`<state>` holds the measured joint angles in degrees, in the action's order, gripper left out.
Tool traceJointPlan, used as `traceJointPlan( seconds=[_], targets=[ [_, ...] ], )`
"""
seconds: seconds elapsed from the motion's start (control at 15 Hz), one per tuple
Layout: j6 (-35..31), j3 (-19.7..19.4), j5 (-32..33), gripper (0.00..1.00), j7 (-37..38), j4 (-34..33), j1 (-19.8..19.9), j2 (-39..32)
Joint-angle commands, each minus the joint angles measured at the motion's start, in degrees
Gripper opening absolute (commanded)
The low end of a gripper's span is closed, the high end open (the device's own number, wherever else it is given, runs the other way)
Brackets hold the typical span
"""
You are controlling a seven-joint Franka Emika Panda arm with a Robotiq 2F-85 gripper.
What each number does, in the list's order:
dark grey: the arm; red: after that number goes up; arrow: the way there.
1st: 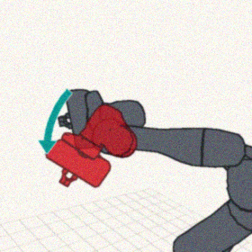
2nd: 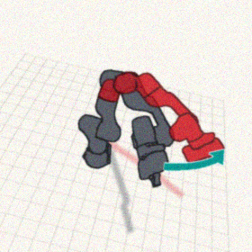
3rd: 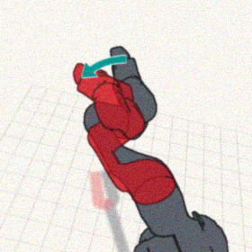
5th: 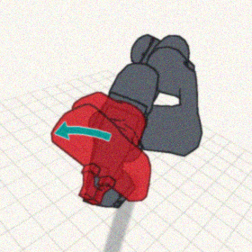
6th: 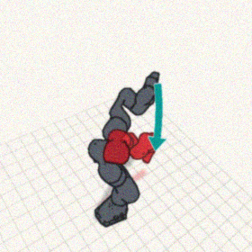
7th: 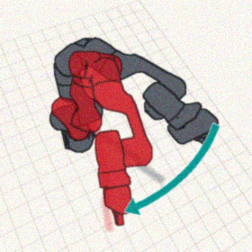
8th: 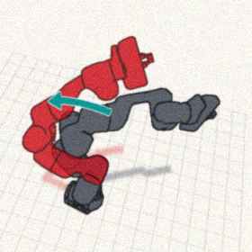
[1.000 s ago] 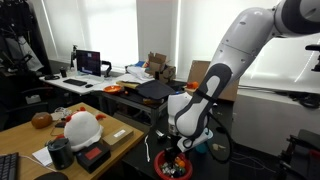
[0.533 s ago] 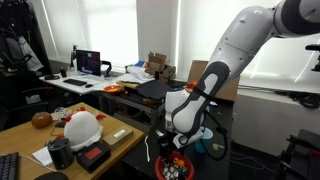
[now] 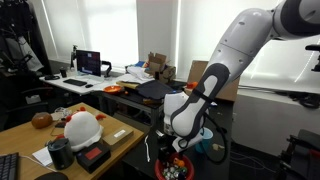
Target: Pick up some of the objects in the bowl and put it in the cup
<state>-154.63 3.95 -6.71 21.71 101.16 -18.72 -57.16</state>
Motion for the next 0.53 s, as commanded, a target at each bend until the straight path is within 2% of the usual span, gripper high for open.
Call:
traceJointPlan(
  seconds=[0.0, 0.47],
  targets=[
    [-0.9, 1.2, 0.2, 1.00, -3.2, -0.4, 0.6, -1.0],
    [-1.9, 0.9, 4.4, 1.00, -10.2, 1.3, 0.1, -0.8]
  ],
)
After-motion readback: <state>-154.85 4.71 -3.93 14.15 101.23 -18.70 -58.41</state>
